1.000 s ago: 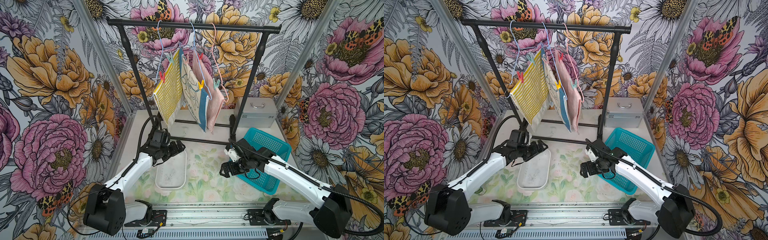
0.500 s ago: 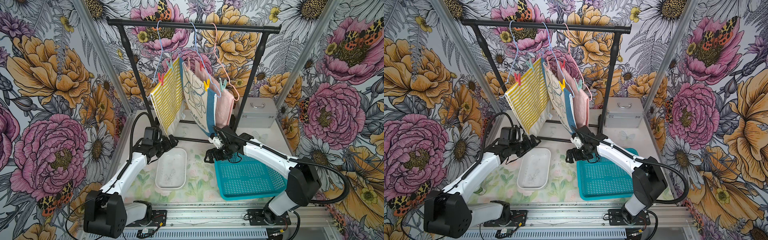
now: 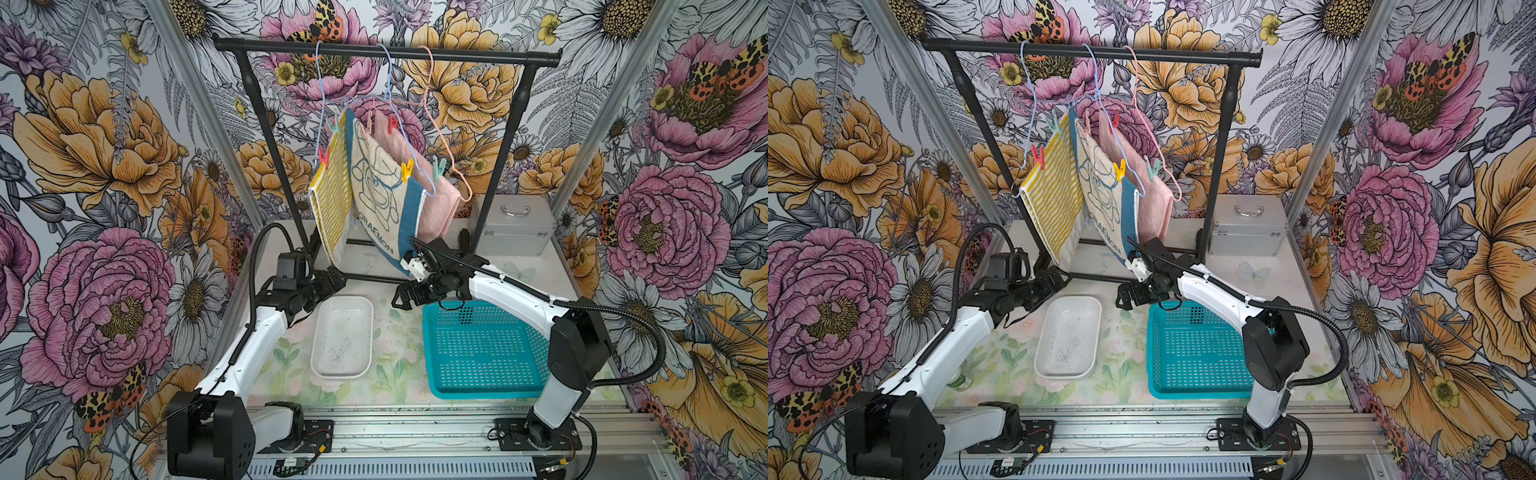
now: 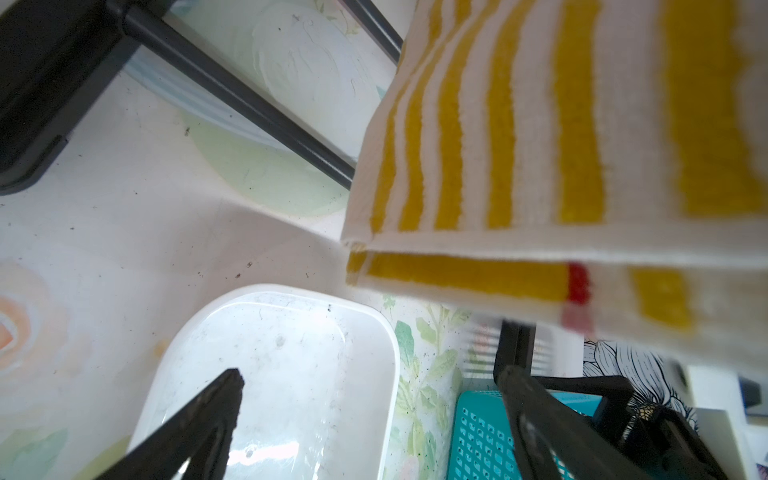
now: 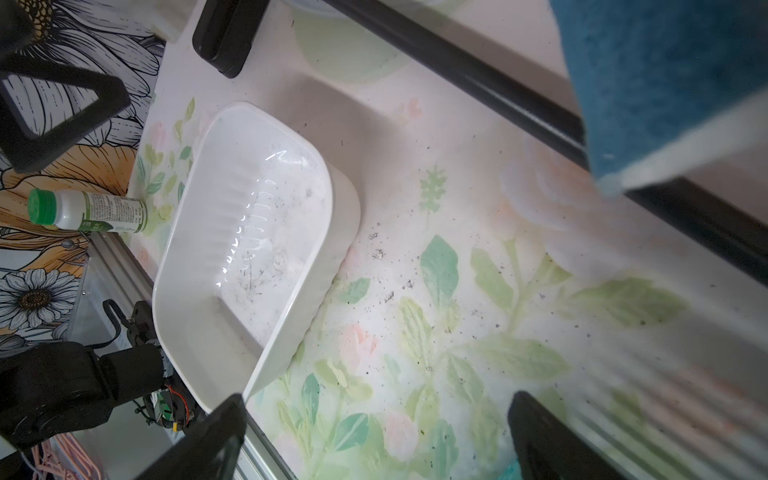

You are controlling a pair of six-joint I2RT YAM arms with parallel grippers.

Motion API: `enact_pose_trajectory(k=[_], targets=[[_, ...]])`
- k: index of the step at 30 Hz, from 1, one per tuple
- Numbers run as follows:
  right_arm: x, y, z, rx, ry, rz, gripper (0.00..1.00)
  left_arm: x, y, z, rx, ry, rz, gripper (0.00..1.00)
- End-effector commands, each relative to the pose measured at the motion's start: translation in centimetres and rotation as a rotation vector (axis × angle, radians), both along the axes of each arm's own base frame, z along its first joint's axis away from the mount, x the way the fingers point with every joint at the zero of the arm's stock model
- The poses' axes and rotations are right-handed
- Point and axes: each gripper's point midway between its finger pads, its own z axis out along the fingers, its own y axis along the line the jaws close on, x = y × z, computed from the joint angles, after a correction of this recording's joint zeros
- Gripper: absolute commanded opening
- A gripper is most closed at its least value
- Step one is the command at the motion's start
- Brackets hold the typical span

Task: Remove the clothespins securing towels to the hanger
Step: Move the basket to the center of the board.

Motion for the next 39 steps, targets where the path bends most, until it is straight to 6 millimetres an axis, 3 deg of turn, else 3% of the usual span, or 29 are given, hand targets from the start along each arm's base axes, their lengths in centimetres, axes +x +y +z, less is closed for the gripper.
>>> enact_pose_trajectory(k=[1,4,7,16,22,28,34,39], targets=[[1.4,-0.3,4.8,0.028,-0.189,-0.019,0.99,0.8,0.1,2.9,0.002,-0.095,-0.019,0.98],[1.2,-1.4,7.5,0.056,-0.240,-0.042,0.99,1.0,0.0,3.0,0.006,-0.095,-0.029,0.98],[-0.2,-2.5,7.9,0.069,-0.197,-0.072,0.99,1.3,0.1,3.1,0.010,-0.096,-0.027,0.98],[-6.9,-6.1,2.6,0.026,-0.015,-0.100,0.99,1.7,-0.3,2.6,0.018,-0.079,-0.035,0.98],[-7.5,-7.5,-1.3,-0.057,-0.022,-0.071,0.99,2.4,-0.5,2.6,0.027,-0.077,-0.040,0.98],[-5.7,-4.8,-1.5,0.036,-0.038,-0.043,0.99,2.7,0.1,3.0,0.036,-0.088,-0.022,0.98],[-2.8,-0.9,-1.8,0.094,-0.044,0.000,0.99,3.3,1.8,3.9,0.039,-0.110,0.017,0.98],[-0.4,2.2,-0.9,0.120,-0.065,0.032,0.99,3.8,3.6,4.9,0.039,-0.130,0.064,0.98]])
